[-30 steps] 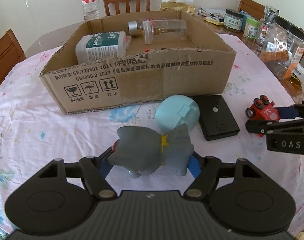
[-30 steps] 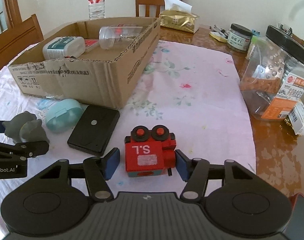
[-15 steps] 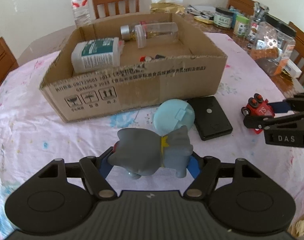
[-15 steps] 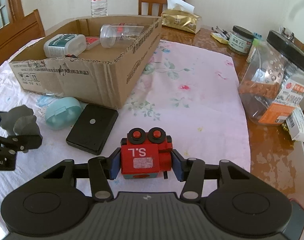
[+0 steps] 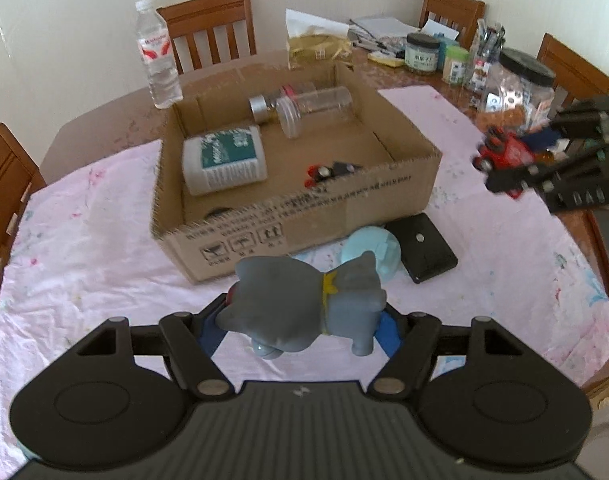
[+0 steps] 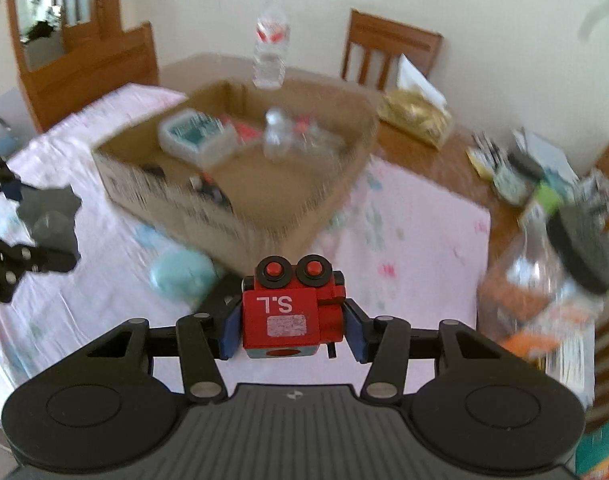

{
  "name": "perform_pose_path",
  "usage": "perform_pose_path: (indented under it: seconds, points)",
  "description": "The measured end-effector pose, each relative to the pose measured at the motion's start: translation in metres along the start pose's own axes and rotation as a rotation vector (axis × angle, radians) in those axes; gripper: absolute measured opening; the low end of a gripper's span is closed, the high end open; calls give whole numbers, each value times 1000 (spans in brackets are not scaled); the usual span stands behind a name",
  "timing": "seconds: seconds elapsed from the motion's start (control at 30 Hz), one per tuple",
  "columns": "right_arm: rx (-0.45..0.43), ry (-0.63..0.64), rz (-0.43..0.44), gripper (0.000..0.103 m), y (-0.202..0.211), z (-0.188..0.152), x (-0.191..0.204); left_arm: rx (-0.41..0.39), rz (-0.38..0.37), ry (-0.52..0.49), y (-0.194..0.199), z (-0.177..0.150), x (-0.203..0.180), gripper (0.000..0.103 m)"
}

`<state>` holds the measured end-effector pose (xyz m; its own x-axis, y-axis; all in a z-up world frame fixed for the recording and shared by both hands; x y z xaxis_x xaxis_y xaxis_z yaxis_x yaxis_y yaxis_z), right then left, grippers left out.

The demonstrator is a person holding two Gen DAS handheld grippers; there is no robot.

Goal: Organize rigid objects
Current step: 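Carry both toys over the box and open the right gripper to drop the red train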

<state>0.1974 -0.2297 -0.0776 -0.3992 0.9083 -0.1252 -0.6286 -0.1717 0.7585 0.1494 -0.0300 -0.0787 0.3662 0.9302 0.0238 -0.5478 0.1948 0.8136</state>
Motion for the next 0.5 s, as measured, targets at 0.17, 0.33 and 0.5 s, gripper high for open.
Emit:
perform_pose_path:
  seconds: [0.17,0.33,0.5]
  points:
    - [-61,30,31,56,-7,43,4,-34,19,14,14,8,13,72]
    - [-62,50,47,56,-39,73,7,-25,28,48,18,13,26,72]
    - [-40,45,58,56,-70,94,4,-42,52,78,21,16,34,72]
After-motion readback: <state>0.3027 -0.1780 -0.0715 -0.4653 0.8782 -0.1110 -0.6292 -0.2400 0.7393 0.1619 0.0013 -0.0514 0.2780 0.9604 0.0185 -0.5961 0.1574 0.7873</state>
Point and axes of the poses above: each gripper's, at about its wrist camera, not at the fingertips, and y roughly against the way its jaws point, x to its left, z to its top, the point moved 5 cm from there along -y, roughly the way its jaws point, and after that the axes turned 3 degrees about -z, right-handed, at the moved point
